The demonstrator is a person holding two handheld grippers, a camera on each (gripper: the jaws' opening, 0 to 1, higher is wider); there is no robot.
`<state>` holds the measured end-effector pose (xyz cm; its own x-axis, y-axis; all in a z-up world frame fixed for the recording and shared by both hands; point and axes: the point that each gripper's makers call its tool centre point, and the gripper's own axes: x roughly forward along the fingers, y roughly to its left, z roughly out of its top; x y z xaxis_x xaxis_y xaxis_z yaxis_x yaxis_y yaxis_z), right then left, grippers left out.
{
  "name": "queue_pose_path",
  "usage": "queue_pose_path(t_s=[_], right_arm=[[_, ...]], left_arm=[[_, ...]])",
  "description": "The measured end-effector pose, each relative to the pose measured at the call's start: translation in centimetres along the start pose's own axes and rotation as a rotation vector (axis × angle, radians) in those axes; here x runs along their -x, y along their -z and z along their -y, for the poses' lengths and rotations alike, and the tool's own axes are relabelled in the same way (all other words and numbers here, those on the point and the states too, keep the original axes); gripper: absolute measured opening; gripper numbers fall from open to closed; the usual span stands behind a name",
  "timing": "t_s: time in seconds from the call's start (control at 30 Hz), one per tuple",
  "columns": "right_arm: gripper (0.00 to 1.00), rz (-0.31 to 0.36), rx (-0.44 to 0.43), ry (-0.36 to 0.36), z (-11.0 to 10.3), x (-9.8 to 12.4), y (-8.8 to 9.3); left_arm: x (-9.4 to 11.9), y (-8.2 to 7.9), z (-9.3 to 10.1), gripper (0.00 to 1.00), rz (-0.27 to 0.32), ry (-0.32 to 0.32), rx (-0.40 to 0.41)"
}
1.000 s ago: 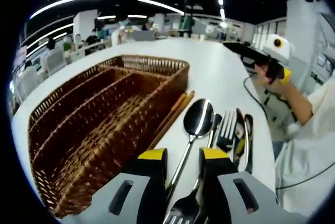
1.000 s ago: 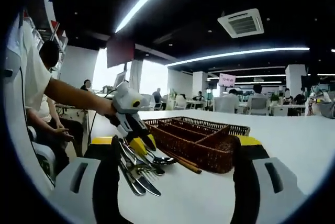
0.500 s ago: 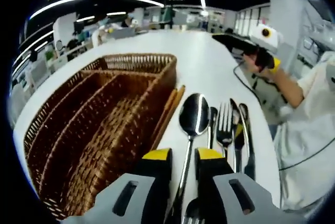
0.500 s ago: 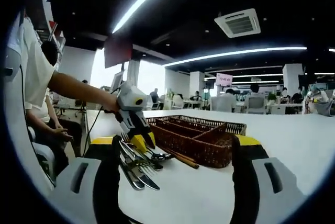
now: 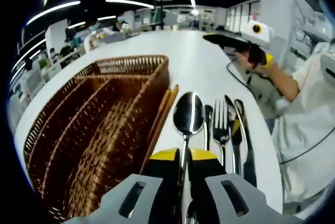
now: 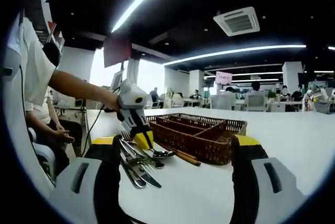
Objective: Arrange the knives, forks, and spoons in their matching storage slots by inserting each utensil handle-first until every utensil is classified and aligned in the correct compartment
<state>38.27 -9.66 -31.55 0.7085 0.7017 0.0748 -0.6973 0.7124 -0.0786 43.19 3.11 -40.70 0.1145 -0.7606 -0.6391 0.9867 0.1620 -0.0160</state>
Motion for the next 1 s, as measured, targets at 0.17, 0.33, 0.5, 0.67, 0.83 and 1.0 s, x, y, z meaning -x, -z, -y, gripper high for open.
queue_pose_path(t_s=[0.17, 0.33, 0.5, 0.67, 0.83, 1.0], right_arm=[[0.9, -0.009, -0.004, -0.001, -0.2, 0.0, 0.4], [0.89, -0.006, -0.004, 0.001, -0.4, 0.1, 0.2], [0.89, 0.001, -0.009, 0.006, -0.2, 0.3, -0.1], [0.88, 0.004, -0.012, 0.008, -0.2, 0.3, -0.2], [0.88, -0.001, -0.013, 0.005, -0.4, 0.3, -0.1], [0.88, -0.004, -0.013, 0.002, -0.6, 0.2, -0.1]], left_arm=[[0.0, 0.0, 0.0, 0.03, -0.024, 0.008, -0.028], [0.1, 0.1, -0.1, 0.03, -0.014, 0.022, -0.05], [0.2, 0.0, 0.1, 0.02, -0.024, 0.035, -0.092], [0.6, 0.0, 0.1, 0.02, -0.054, 0.042, -0.086], [1.6, -0.8, -0.5, 0.02, -0.034, 0.04, -0.059], [2.5, -1.3, -1.2, 0.02, -0.047, 0.031, -0.074]])
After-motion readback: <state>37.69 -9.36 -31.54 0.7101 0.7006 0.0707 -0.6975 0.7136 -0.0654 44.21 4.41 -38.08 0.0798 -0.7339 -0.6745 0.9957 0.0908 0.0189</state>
